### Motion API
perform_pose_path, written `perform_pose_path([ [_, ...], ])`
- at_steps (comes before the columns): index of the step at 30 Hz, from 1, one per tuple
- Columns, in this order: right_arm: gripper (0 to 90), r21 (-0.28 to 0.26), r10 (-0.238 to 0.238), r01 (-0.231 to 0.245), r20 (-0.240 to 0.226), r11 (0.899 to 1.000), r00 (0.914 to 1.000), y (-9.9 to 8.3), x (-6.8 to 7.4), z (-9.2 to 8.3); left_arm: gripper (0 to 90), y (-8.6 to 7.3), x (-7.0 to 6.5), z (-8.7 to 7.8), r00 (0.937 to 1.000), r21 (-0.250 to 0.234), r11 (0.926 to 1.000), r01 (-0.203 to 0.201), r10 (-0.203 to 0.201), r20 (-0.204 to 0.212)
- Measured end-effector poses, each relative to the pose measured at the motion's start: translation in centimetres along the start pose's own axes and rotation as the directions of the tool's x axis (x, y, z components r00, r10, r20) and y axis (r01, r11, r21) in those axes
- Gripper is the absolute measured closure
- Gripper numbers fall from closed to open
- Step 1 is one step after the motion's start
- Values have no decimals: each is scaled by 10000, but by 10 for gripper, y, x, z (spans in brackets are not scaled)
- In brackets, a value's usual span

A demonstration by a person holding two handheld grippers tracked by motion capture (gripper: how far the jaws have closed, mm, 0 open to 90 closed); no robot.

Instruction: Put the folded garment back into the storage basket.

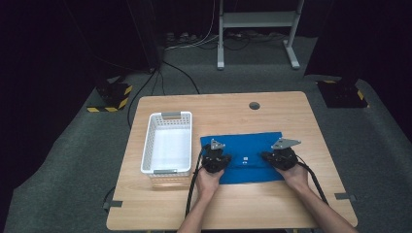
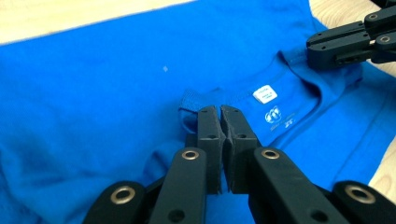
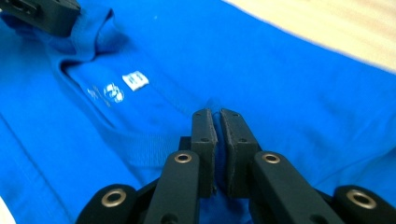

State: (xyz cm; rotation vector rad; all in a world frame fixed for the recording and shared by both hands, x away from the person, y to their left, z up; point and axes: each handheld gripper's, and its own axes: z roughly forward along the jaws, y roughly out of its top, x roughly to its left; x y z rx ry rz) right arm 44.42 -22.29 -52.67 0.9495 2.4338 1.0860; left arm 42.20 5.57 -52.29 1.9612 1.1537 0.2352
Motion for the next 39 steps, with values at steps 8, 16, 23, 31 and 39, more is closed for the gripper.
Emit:
perform_pose_path([
  [8,748,-137,217,-217,22,9997,9998,-8,-2,1,818,-5,3,3,9999,18,10000,12,-12,-160],
  [16,486,-1046,1074,-1054,132,9889,9941,-5,-12,-10,510,9,6,-5,9984,-673,9976,148,-184,-528],
  [23,410,-1184,1750,-1630,991,9795,9796,5,-24,-5,360,23,20,1,9789,-497,9967,645,-728,-1907],
  [31,370,-442,1723,-1674,1559,9849,9726,5,-28,14,304,26,26,18,9690,353,9960,823,-717,-2364],
  [39,326,-57,1279,-1281,1159,9917,9850,1,-21,6,279,12,12,10,9843,724,9965,428,-296,-1742],
])
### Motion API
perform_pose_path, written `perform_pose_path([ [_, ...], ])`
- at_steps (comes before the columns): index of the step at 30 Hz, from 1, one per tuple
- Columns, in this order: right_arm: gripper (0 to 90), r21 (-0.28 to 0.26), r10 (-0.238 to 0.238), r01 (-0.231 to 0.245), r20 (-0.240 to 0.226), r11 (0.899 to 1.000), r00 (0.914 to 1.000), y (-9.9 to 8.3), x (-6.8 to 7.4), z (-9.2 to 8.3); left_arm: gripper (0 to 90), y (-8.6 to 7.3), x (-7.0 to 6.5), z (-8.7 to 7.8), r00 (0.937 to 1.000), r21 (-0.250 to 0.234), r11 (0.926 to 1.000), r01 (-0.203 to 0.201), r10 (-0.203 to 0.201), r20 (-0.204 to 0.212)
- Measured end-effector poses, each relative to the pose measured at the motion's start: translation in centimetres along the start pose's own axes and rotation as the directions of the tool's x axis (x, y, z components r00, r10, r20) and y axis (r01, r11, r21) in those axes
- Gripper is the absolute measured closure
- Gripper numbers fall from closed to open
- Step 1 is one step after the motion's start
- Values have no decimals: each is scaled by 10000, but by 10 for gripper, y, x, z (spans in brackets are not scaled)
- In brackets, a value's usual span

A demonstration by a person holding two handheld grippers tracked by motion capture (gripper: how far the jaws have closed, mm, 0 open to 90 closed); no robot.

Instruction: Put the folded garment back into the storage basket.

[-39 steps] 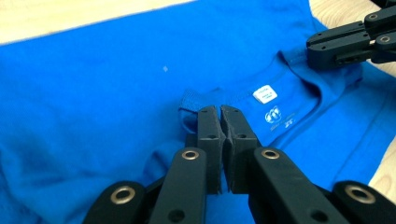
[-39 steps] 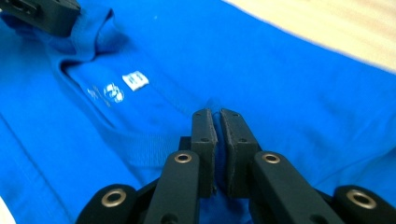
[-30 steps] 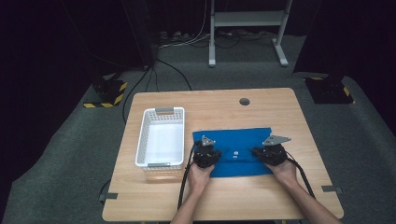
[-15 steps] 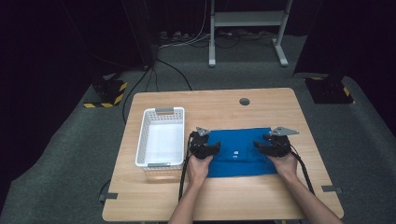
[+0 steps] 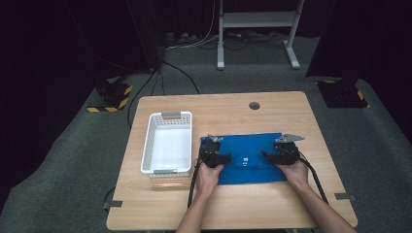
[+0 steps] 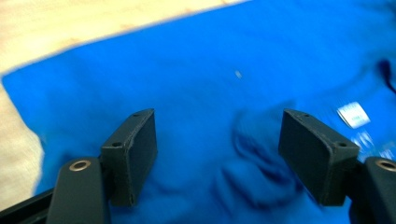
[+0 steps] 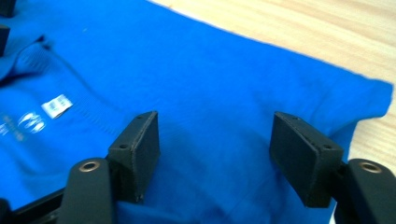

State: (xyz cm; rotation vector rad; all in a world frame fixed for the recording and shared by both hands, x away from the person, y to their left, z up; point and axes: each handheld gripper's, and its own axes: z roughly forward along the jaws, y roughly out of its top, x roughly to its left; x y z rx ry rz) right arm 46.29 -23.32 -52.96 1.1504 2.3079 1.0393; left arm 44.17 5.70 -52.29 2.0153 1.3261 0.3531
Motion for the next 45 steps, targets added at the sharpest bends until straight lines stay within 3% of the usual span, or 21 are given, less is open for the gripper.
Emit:
perform_pose_path([
  [8,329,-22,-364,364,-626,9993,9974,-12,6,-13,285,-12,0,-9,9987,-155,9998,118,-110,488],
  [14,332,-4,-697,701,-1211,9975,9902,-14,6,-17,276,-4,4,-13,9981,-802,9955,499,-469,393],
  [18,330,-171,-539,521,-1338,9985,9895,-14,3,-16,273,4,9,-8,9970,-777,9940,765,-753,183],
  [26,323,-418,363,-374,-273,9984,9990,-2,0,-3,273,16,15,11,9945,-377,9957,842,-864,-598],
  [29,316,-188,260,-260,-34,9995,9997,0,1,4,268,15,14,16,9954,-82,9980,623,-627,-728],
  [35,289,36,-216,216,78,9998,9997,-6,8,4,245,1,-4,9,9959,99,9993,-357,364,-833],
  [38,273,65,-271,271,68,9996,9996,-6,10,3,247,-2,-4,8,9964,-59,9991,-409,403,-748],
  [41,255,75,-315,314,188,9995,9993,-5,11,6,254,4,-2,14,9935,70,9978,-665,668,-925],
  [45,251,39,-154,152,390,9999,9991,3,4,15,236,24,3,30,9912,202,9978,-629,649,-1154],
])
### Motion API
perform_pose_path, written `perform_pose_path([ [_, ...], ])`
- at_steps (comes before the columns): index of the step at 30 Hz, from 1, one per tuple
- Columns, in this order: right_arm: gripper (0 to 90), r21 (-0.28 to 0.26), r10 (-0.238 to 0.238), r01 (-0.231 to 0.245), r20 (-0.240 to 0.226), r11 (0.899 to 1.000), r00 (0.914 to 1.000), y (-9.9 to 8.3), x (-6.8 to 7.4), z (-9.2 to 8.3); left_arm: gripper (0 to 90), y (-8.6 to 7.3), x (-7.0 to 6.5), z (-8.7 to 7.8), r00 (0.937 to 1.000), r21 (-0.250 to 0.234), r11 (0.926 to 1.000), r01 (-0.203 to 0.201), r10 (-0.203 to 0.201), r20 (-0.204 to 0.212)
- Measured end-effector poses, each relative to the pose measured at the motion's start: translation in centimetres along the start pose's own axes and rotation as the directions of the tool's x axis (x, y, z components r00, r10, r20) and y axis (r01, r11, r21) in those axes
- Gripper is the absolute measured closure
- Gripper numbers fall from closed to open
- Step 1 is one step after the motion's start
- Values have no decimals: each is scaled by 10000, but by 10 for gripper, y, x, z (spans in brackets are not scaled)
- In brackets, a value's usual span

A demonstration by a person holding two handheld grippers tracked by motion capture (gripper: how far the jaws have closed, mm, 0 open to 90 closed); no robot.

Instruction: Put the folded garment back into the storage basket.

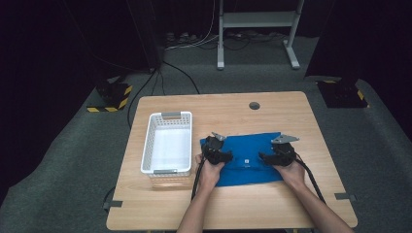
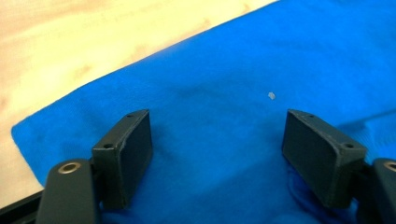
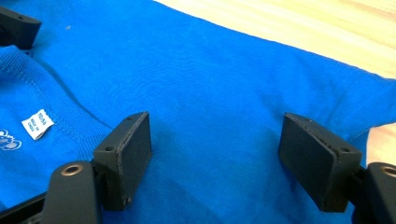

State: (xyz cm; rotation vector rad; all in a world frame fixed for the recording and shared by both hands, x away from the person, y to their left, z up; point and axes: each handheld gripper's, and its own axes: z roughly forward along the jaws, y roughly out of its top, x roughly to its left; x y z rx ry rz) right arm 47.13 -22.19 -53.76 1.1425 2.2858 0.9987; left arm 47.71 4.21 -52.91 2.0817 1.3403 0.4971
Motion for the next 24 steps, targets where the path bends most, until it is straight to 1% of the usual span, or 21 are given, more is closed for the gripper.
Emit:
perform_pose_path([
  [2,256,176,104,-105,81,9998,9999,5,-4,4,235,9,0,2,9999,349,9994,-53,50,91],
  [3,267,156,67,-69,106,9999,9999,6,-5,3,251,9,-2,-1,9991,304,9995,-41,28,432],
  [4,264,133,67,-67,-12,9999,10000,6,-4,0,275,7,-5,-8,9964,74,9999,-109,102,839],
  [5,260,134,-3,5,-171,9999,9999,5,-3,-4,300,2,-11,-16,9943,-220,9993,-290,311,1023],
  [6,269,85,-221,224,-275,9997,9994,2,0,-9,322,-4,-16,-22,9928,-348,9981,-516,550,1061],
  [7,282,-89,-413,410,-329,9991,9986,-1,4,-14,325,-9,-19,-28,9909,-335,9972,-662,697,1150],
  [9,279,-66,-707,705,-545,9975,9960,-8,9,-22,321,-22,-19,-35,9858,-369,9979,-526,578,1577],
  [10,279,-78,-751,748,-623,9972,9952,-11,10,-25,324,-28,-18,-37,9836,-244,9985,-480,515,1726],
  [11,279,-82,-720,716,-744,9974,9946,-14,10,-28,324,-33,-16,-38,9823,-146,9989,-450,469,1816],
  [12,279,-140,-650,640,-881,9979,9940,-17,10,-30,324,-39,-14,-39,9817,-175,9992,-351,378,1868],
  [14,276,-238,-524,502,-1039,9985,9932,-20,9,-33,328,-45,-9,-43,9786,-382,9993,3,76,2056],
  [15,274,-327,-463,429,-1120,9985,9926,-20,8,-35,323,-46,-8,-45,9789,-574,9982,164,-44,2044],
  [16,275,-390,-452,410,-1144,9984,9924,-20,8,-36,312,-45,-8,-48,9795,-825,9963,229,-58,2014],
  [18,276,-514,-466,406,-1199,9979,9917,-20,7,-37,296,-41,-8,-53,9796,-1286,9909,390,-125,2005],
  [19,280,-486,-496,437,-1285,9979,9905,-19,8,-36,285,-37,-8,-55,9804,-1521,9872,479,-173,1964],
  [20,285,-411,-655,607,-1287,9973,9895,-19,9,-35,279,-33,-7,-55,9814,-1589,9858,544,-235,1907],
  [21,287,-263,-847,821,-1214,9963,9890,-20,11,-33,272,-29,-6,-55,9838,-1537,9863,599,-322,1766],
  [22,290,-158,-946,934,-1154,9955,9888,-21,12,-32,265,-24,-5,-53,9862,-1475,9868,662,-422,1603],
  [24,291,-195,-922,905,-1250,9957,9879,-22,11,-32,265,-18,-1,-46,9908,-1199,9897,786,-642,1191],
])
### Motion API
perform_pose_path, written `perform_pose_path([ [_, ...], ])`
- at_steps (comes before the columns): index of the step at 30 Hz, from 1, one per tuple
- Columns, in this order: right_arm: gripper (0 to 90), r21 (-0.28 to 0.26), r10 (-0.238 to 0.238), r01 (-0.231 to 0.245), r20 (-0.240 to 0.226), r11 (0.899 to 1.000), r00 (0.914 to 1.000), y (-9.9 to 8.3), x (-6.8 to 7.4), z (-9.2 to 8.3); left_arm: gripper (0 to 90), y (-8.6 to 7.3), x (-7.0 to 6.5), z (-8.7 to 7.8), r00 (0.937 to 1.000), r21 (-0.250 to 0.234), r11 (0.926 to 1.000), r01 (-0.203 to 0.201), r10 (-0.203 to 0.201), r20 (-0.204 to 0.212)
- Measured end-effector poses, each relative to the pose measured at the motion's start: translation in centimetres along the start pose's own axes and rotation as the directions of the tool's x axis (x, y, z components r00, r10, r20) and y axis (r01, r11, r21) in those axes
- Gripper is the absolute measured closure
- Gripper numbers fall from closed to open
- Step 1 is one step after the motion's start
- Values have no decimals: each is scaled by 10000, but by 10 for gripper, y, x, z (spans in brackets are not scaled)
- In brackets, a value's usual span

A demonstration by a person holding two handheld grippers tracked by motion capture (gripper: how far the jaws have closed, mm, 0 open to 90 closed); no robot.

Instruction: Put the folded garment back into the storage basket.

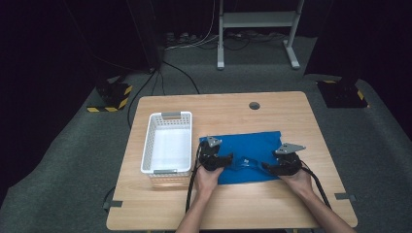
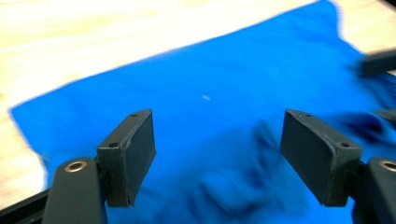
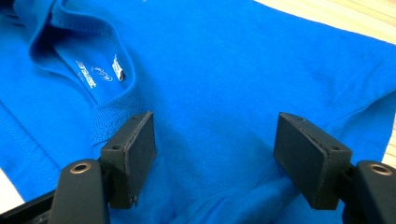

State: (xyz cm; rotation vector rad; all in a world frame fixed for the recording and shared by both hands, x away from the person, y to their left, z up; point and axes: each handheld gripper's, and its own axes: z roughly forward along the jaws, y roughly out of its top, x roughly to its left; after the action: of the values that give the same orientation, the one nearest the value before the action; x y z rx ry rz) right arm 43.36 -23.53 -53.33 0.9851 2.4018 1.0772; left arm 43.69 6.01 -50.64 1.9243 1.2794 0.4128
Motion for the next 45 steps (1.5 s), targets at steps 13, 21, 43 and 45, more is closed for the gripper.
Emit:
perform_pose_path([
  [13,289,-365,893,-857,1098,9956,9899,22,-15,14,240,-7,1,23,9983,1234,9920,-283,343,-467],
  [21,269,234,344,-374,1178,9990,9924,14,-6,17,233,-19,-5,18,9948,961,9911,-926,962,-338],
  [43,240,360,596,-650,1350,9972,9891,15,-15,17,224,-15,4,16,9922,1234,9846,-1241,1215,283],
  [45,237,305,821,-871,1386,9957,9869,10,-21,12,232,-17,8,13,9930,1230,9856,-1163,1129,338],
])
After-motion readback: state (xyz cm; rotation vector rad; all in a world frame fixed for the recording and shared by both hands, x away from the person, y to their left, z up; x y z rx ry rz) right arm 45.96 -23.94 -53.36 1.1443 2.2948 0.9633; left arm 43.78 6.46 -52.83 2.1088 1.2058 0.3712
